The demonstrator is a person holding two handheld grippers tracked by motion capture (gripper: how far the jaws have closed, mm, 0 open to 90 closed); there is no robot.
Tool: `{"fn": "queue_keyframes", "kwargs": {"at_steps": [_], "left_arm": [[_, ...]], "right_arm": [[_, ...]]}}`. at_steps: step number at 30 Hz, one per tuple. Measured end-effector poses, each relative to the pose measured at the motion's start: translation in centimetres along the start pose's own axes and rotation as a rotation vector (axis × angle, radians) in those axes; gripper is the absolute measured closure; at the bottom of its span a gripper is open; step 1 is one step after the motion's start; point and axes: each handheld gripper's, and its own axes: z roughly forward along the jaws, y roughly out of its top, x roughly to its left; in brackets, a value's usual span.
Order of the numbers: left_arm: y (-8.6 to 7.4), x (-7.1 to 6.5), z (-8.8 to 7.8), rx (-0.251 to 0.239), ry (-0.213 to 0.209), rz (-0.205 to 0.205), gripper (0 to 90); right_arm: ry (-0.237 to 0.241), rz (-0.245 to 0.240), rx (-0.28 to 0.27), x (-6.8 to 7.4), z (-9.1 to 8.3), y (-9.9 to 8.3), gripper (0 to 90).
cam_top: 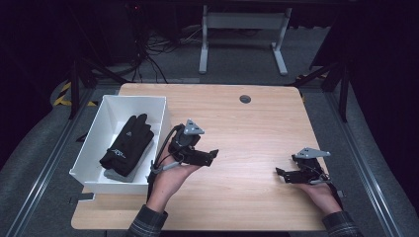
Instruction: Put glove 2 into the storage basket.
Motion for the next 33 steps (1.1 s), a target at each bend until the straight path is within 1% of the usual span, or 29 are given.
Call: {"fn": "queue_keyframes", "kwargs": {"at_steps": [2,4,9,12,13,15,18,19,21,22,23,25,28,31,33], "left_arm": [[-0.3,-0.3,0.5,0.009,-0.003,0.011,16.4],[-0.7,-0.7,1.3,0.019,-0.007,0.013,16.3],[-1.8,-1.3,2.9,0.033,-0.032,0.024,16.2],[-2.5,-1.8,4.0,0.044,-0.024,0.033,16.2],[-2.8,-1.9,4.4,0.046,-0.030,0.033,16.2],[-3.0,-2.0,4.7,0.052,-0.032,0.038,16.2],[-3.8,-2.4,5.8,0.084,-0.030,0.060,15.8],[-4.0,-2.5,6.1,0.083,-0.031,0.068,15.8],[-4.6,-2.8,6.7,0.093,-0.037,0.065,15.8],[-4.9,-2.8,7.0,0.102,-0.044,0.075,15.8],[-5.1,-2.9,7.2,0.105,-0.044,0.074,15.7],[-5.8,-3.2,7.7,0.120,-0.040,0.086,15.6],[-6.4,-3.4,8.3,0.132,-0.039,0.088,15.6],[-6.8,-3.6,8.8,0.131,-0.034,0.092,15.4],[-7.1,-3.6,9.1,0.141,-0.019,0.101,15.3]], "right_arm": [[0.001,-0.001,0.001,0.0,0.0,0.0,12.0],[0.004,-0.003,0.002,0.0,0.1,0.0,11.6],[0.005,-0.004,0.004,0.0,0.0,0.0,11.2],[0.005,-0.004,0.004,0.0,0.0,0.0,11.2],[0.005,-0.004,0.004,0.0,0.0,0.0,11.2],[0.009,-0.005,0.003,0.0,0.0,0.0,11.2],[0.013,-0.010,0.002,0.0,0.0,0.0,11.2],[0.013,-0.012,0.002,0.0,0.0,0.0,11.2],[0.013,-0.013,0.003,0.0,0.0,0.0,11.1],[0.014,-0.013,0.003,0.0,0.0,0.0,11.1],[0.014,-0.013,0.003,0.0,0.0,0.0,11.1],[0.013,-0.014,0.004,0.0,0.0,0.0,11.0],[0.012,-0.013,0.004,0.1,0.0,0.0,10.9],[0.014,-0.013,0.004,0.1,0.0,0.0,10.8],[0.013,-0.013,0.004,0.1,0.0,0.0,10.8]]}}
